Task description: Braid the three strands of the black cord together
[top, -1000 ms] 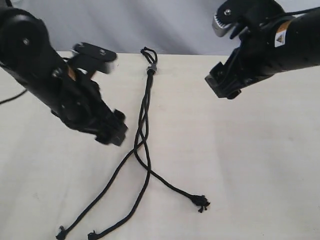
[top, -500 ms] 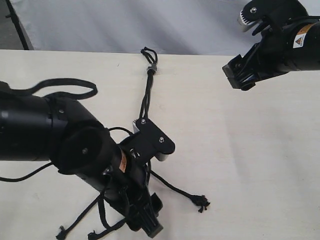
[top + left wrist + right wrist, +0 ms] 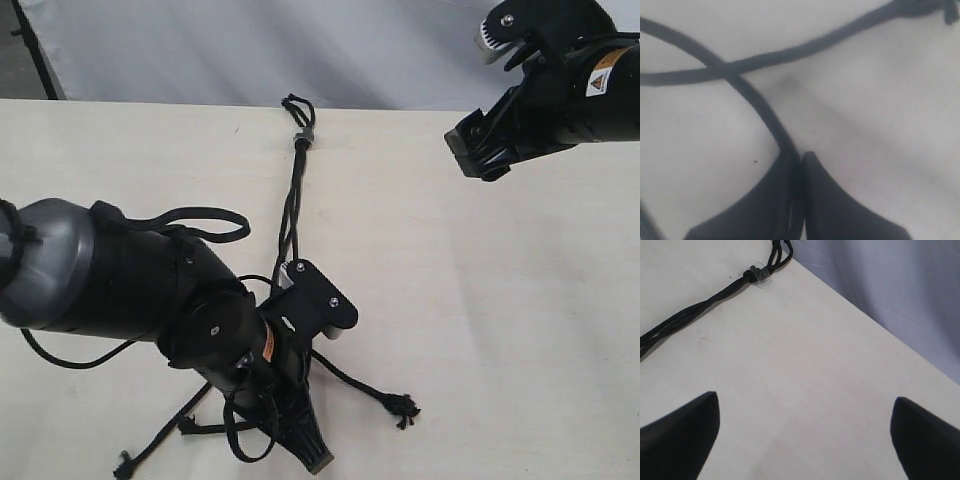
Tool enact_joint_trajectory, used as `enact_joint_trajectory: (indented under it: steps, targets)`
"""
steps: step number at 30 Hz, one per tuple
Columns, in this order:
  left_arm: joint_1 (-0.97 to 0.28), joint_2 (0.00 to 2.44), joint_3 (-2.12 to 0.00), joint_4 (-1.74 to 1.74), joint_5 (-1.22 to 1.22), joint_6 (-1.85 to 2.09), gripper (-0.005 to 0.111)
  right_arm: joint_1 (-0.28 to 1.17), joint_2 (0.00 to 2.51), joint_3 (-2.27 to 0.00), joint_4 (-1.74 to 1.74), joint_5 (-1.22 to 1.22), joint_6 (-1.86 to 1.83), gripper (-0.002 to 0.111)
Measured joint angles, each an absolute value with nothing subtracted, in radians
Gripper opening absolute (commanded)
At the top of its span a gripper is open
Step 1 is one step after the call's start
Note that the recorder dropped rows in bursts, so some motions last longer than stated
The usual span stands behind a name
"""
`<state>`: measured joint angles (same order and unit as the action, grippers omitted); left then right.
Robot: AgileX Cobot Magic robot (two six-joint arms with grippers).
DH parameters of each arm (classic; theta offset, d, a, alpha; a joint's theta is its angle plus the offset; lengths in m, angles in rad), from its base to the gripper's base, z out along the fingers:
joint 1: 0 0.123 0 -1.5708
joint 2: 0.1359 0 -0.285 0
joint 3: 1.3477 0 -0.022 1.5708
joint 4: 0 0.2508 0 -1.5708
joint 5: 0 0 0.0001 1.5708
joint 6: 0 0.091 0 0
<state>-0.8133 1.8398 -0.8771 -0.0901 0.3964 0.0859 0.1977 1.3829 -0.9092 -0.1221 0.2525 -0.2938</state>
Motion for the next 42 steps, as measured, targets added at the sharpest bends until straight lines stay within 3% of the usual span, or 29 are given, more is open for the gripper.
enact_joint_trajectory:
  steps: [8, 20, 27, 42]
  targets:
    - [-0.808, 1.760, -0.871, 0.020, 0.467, 0.076, 0.000, 0.198, 1.383, -0.909, -0.122, 0.252, -0.294, 0.086]
    - [-0.591, 1.760, -0.866, 0.250, 0.545, 0.058, 0.000, 0.198, 1.383, -0.909, -0.100, 0.252, -0.292, 0.086]
    - [-0.561, 1.815, -0.813, 0.240, 0.449, 0.058, 0.000, 0.198, 1.383, -0.909, -0.098, 0.250, -0.290, 0.086]
    - [-0.831, 1.820, -0.808, -0.008, 0.339, 0.058, 0.000, 0.198, 1.383, -0.909, -0.075, 0.244, -0.290, 0.086]
